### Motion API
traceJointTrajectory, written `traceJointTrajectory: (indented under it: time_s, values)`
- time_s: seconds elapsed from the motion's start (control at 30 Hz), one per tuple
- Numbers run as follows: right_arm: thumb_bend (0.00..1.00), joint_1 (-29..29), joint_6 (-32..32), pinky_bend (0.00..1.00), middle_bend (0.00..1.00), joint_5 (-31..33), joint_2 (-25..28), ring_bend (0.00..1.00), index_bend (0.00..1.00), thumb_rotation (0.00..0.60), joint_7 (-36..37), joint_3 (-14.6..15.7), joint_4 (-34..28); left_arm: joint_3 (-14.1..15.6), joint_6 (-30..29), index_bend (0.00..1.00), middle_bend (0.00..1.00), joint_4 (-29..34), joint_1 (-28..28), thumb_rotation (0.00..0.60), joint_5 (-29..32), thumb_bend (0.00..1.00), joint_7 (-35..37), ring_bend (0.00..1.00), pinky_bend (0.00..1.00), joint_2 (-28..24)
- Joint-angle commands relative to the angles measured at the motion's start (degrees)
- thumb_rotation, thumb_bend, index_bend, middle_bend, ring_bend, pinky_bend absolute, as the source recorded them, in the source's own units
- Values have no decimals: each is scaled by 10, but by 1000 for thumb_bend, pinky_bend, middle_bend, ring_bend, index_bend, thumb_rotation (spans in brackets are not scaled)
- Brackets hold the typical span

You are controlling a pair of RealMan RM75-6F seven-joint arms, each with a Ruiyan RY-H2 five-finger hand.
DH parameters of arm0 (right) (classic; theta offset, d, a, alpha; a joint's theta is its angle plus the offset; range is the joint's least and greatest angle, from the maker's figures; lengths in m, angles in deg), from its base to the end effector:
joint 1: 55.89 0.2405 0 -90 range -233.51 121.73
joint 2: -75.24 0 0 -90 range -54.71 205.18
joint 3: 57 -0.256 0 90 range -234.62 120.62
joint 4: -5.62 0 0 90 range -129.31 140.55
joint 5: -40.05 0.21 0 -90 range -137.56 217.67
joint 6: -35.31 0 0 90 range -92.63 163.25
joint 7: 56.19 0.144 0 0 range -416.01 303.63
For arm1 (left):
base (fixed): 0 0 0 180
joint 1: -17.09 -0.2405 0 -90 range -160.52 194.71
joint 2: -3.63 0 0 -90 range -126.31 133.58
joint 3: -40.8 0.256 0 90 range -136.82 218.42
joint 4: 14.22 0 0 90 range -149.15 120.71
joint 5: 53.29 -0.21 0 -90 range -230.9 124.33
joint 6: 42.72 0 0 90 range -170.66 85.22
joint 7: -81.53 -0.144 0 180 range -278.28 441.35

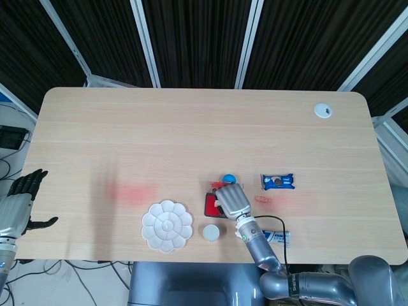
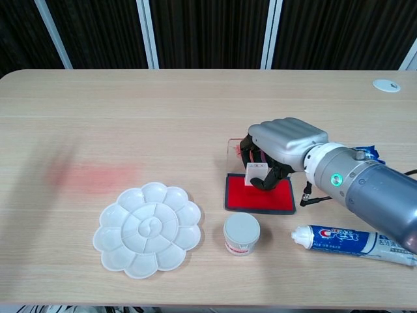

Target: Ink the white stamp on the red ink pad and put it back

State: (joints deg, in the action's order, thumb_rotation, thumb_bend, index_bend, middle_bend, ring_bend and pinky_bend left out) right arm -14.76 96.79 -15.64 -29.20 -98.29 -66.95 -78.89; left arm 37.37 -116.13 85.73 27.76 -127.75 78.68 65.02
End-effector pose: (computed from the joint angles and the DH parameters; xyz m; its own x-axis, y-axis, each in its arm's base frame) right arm -0.1128 -0.2973 -0.0884 0.5315 -0.2715 0.8023 -0.8273 -0.3694 0.4231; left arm -0.3029 0.2076 0.1444 0.3246 0.1744 0.9296 0.9371 0.0740 -0.3411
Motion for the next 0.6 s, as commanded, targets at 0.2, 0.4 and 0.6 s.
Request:
traceJointTrajectory:
  time_s: [0.2,0.4,0.6]
  values:
    - [626,-1,-3,457,616,3,-16,507,756,600,12,8,29,1,1,0,0,1,0,600,-1,30,2,0,0,-1]
    - [626,-4,-4,457,616,8,-19,507,758,600,12,12,34,1,2,0,0,1,0,600,-2,30,3,0,0,-2]
    - [626,-5,-2,457,616,7,-17,507,758,600,13,12,31,2,2,0,0,1,1,600,-3,30,3,0,0,-2]
